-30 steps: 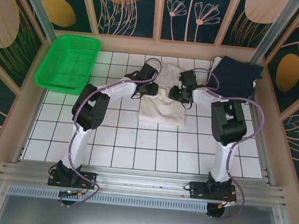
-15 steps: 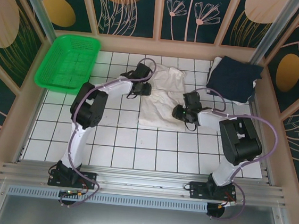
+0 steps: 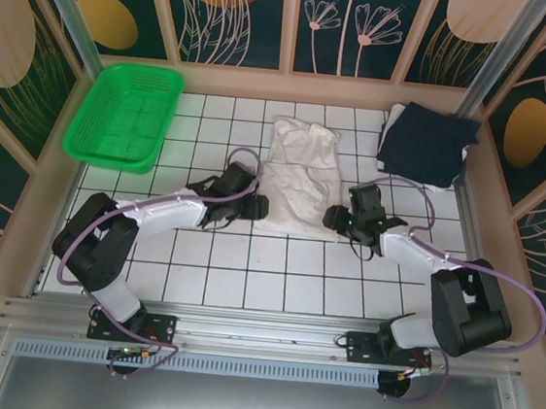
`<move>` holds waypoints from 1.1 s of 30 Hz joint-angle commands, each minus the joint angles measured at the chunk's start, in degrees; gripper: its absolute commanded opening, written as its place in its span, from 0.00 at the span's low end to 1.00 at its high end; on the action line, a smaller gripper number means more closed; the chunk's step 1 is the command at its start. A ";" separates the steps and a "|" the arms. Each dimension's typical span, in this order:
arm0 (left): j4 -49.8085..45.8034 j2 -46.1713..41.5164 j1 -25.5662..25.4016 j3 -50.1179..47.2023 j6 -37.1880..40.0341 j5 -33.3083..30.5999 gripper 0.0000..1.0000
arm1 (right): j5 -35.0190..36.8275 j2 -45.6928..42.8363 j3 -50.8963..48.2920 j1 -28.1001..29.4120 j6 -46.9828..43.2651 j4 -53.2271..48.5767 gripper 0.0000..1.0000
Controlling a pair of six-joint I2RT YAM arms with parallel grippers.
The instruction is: Fold and stack the t-shirts
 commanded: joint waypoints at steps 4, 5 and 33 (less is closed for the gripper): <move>10.98 0.80 -0.65 -4.56 -5.06 7.18 0.57 | -2.57 1.05 -3.93 2.03 2.43 -0.35 0.55; 11.89 1.08 -0.69 -4.75 -5.18 7.97 0.56 | -2.33 1.44 -3.83 2.49 2.59 -0.31 0.54; 9.00 5.15 -1.05 -5.36 -4.13 5.06 0.48 | 0.35 4.63 -0.30 3.21 0.99 2.09 0.20</move>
